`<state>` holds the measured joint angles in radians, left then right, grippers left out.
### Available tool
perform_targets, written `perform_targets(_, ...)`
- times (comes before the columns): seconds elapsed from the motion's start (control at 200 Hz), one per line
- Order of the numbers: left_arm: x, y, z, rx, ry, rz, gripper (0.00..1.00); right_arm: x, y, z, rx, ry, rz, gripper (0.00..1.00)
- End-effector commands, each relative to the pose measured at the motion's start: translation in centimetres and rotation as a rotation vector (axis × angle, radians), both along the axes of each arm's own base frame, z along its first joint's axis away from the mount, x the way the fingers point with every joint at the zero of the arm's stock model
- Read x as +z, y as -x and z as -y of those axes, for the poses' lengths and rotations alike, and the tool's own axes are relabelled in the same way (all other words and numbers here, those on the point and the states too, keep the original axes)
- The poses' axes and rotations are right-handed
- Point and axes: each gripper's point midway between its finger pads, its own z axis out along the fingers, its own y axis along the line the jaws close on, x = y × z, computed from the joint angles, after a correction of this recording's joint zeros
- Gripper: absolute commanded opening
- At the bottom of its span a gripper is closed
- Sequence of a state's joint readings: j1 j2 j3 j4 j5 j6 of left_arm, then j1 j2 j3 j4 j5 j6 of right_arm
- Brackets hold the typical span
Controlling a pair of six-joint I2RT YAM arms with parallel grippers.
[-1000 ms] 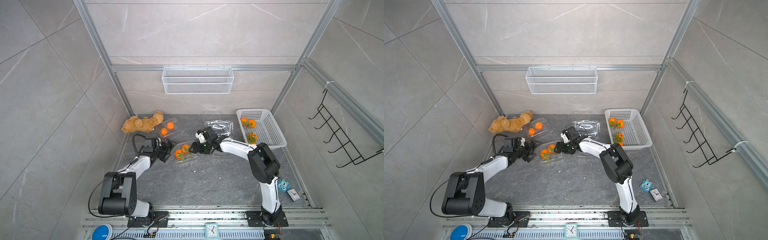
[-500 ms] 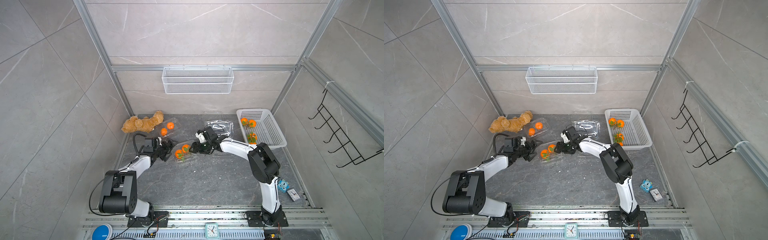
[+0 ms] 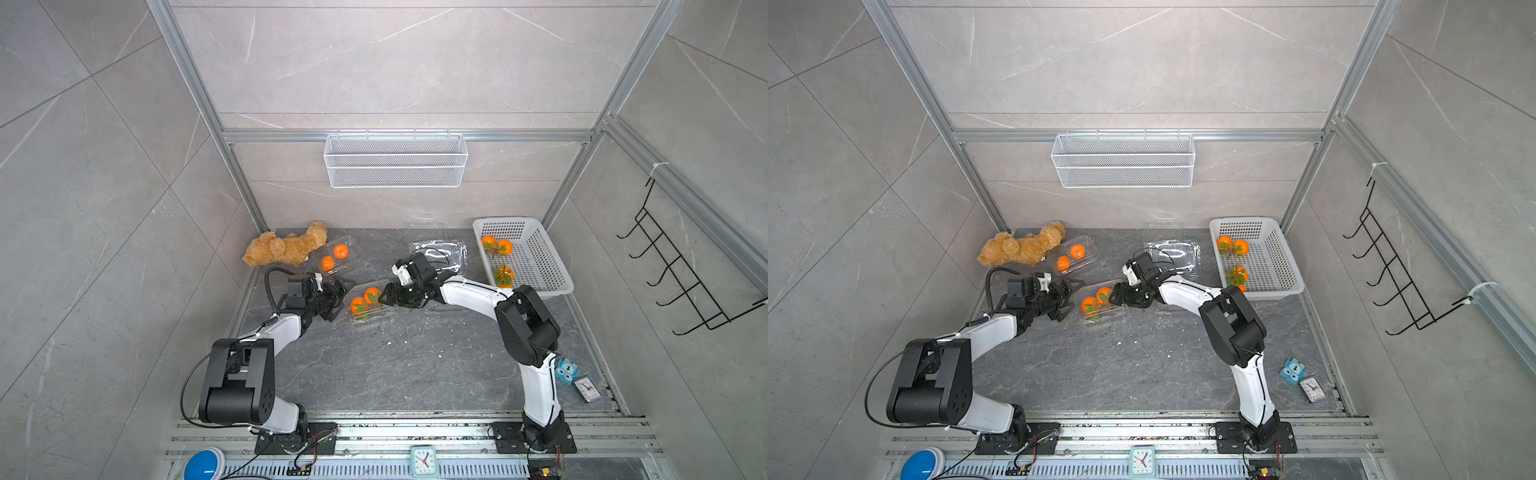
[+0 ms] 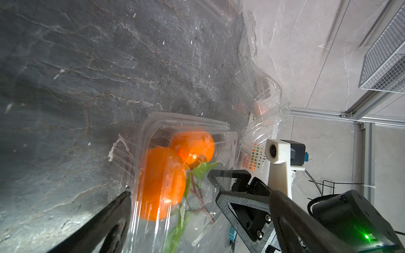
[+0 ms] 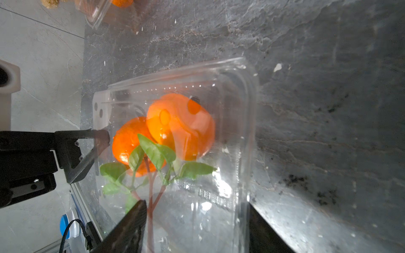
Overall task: Take oranges out of containers
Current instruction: Adjust the packing box at the center of the board.
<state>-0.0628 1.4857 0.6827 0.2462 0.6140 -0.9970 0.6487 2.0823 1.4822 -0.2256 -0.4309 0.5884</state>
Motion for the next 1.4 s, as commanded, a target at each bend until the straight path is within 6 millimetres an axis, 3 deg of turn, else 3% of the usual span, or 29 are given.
perform_targets(0.0, 1.3, -0.2, 1.1, -0.049, 0.058, 0.055, 0.99, -1.0, 0.5, -0.8, 0.016, -0.035, -0.037, 0.68)
perform_targets(0.244, 1.5, 0.0, 1.3, -0.06, 0.07, 0.078, 1.0, -1.5, 0.5, -1.3, 0.013, -0.055, -0.062, 0.66)
perform_targets(0.893, 1.5, 0.5, 2.8, -0.096, 0.087, 0.101, 1.0, -0.7, 0.5, -2.7, 0.023, -0.13, -0.088, 0.66)
perform_targets(1.397, 0.9, 0.6, 3.6, -0.1, 0.088, 0.098, 0.99, -0.3, 0.7, -4.1, 0.038, -0.181, -0.129, 0.7)
